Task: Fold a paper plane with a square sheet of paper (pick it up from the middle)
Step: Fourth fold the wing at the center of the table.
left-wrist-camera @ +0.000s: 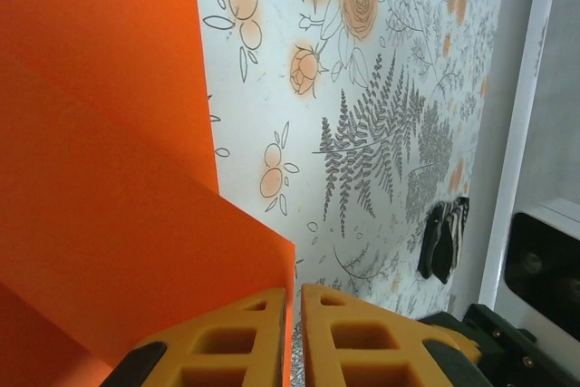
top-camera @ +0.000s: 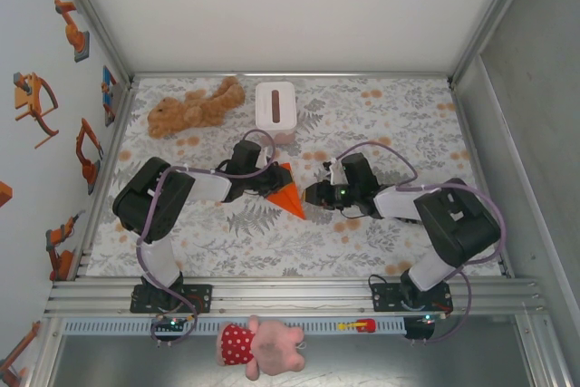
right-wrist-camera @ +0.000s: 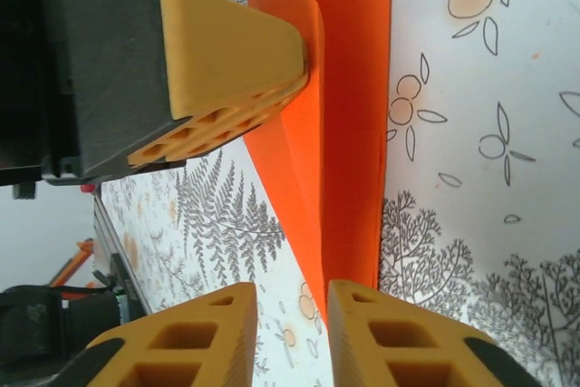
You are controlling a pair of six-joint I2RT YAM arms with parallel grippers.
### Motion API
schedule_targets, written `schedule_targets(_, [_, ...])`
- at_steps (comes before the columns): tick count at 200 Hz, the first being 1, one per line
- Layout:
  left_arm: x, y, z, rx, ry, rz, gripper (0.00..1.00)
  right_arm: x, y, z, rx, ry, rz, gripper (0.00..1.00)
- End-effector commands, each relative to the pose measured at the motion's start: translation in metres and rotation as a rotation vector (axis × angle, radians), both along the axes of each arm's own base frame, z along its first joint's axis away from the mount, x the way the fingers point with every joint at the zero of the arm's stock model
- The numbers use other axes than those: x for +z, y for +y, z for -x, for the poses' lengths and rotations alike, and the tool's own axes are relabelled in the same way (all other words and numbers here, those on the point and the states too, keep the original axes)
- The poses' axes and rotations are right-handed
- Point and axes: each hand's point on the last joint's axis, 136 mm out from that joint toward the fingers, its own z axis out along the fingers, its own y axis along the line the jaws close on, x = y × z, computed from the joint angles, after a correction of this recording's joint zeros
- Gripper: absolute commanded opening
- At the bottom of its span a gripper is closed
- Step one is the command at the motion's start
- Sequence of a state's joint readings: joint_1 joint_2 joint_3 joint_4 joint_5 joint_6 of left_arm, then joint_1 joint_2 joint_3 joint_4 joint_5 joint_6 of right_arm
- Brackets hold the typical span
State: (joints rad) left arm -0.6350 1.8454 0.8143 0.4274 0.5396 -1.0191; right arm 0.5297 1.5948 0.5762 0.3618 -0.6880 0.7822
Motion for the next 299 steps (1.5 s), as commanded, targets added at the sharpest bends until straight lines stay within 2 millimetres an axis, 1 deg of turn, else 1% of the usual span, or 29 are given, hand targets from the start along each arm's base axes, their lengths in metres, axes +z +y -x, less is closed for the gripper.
schedule_targets(1, [-0.002,-0.001,-0.004,-0.009,0.006,-0.012,0.13,0.012,0.003,0.001,0.032,-0.044,0.005,0.23])
schedule_targets(20, [-0.005,0.0,-0.003,-0.006,0.015,-0.02,0.13,0.013,0.012,0.006,0.073,-0.053,0.021,0.2])
schedule_targets(38, [-0.007,0.0,-0.003,-0.005,0.022,-0.024,0.13,0.01,0.019,0.01,0.1,-0.062,0.051,0.19])
schedule_targets(60, [-0.009,-0.001,-0.002,-0.006,0.029,-0.026,0.13,0.003,0.026,0.014,0.126,-0.053,0.076,0.17])
schedule_targets(95, [-0.012,0.0,-0.003,-0.002,0.041,-0.033,0.13,-0.011,0.031,0.016,0.149,-0.026,0.11,0.16])
schedule_targets(133, [-0.012,-0.001,-0.004,-0.006,0.043,-0.036,0.13,-0.021,0.03,0.016,0.145,-0.01,0.13,0.15])
schedule_targets(226, [-0.014,0.002,-0.005,0.0,0.048,-0.049,0.13,-0.033,0.024,0.016,0.13,0.008,0.177,0.14])
schedule_targets(247, [-0.017,0.003,-0.005,0.005,0.055,-0.057,0.13,-0.035,0.023,0.016,0.126,0.007,0.183,0.13])
schedule_targets(299, [-0.017,0.003,-0.006,0.007,0.055,-0.059,0.13,-0.037,0.022,0.016,0.127,0.011,0.188,0.13])
